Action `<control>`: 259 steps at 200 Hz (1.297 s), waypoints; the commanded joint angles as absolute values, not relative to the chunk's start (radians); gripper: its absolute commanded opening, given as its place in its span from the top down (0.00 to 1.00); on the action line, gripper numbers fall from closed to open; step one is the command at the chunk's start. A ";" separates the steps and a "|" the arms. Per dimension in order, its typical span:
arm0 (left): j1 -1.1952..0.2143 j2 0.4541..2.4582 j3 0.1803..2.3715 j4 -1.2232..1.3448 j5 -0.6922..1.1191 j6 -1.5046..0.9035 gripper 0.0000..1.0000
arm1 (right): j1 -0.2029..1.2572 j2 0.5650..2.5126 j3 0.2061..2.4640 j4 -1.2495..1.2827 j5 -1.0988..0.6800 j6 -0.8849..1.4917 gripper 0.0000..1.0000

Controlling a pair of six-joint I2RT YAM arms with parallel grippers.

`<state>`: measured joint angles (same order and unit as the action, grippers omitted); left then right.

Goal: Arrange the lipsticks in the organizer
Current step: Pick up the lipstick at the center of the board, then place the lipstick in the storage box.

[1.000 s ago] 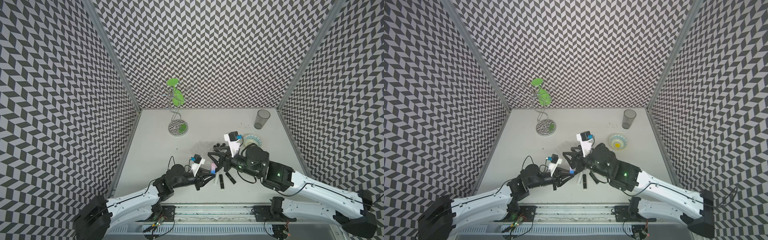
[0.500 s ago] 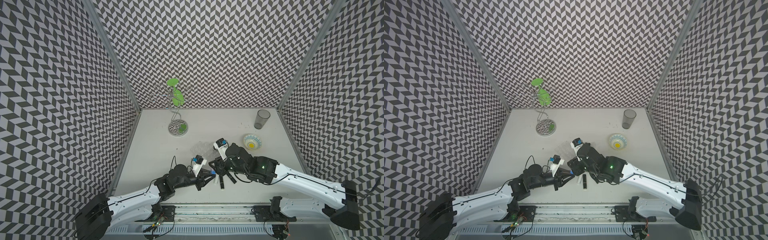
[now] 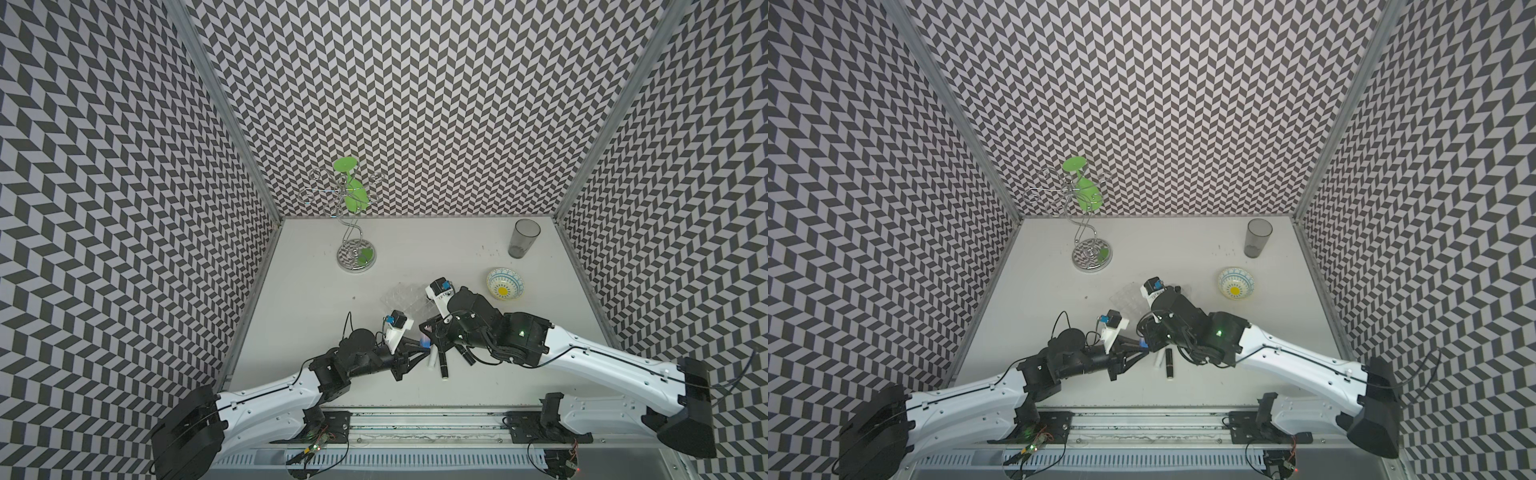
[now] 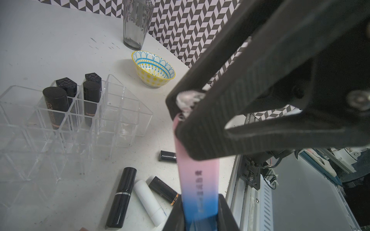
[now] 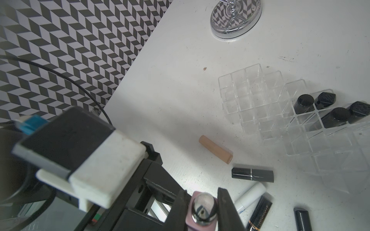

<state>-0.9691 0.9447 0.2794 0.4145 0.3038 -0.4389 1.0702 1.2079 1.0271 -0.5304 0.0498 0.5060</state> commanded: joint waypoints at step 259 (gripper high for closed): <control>-0.914 0.886 0.260 0.370 0.094 -0.476 0.04 | 0.804 1.453 0.854 0.099 0.323 0.320 0.90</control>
<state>-0.9237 0.8825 0.2703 0.3649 0.0998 -0.4904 0.8017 1.4250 0.8406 0.0334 0.3645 0.3344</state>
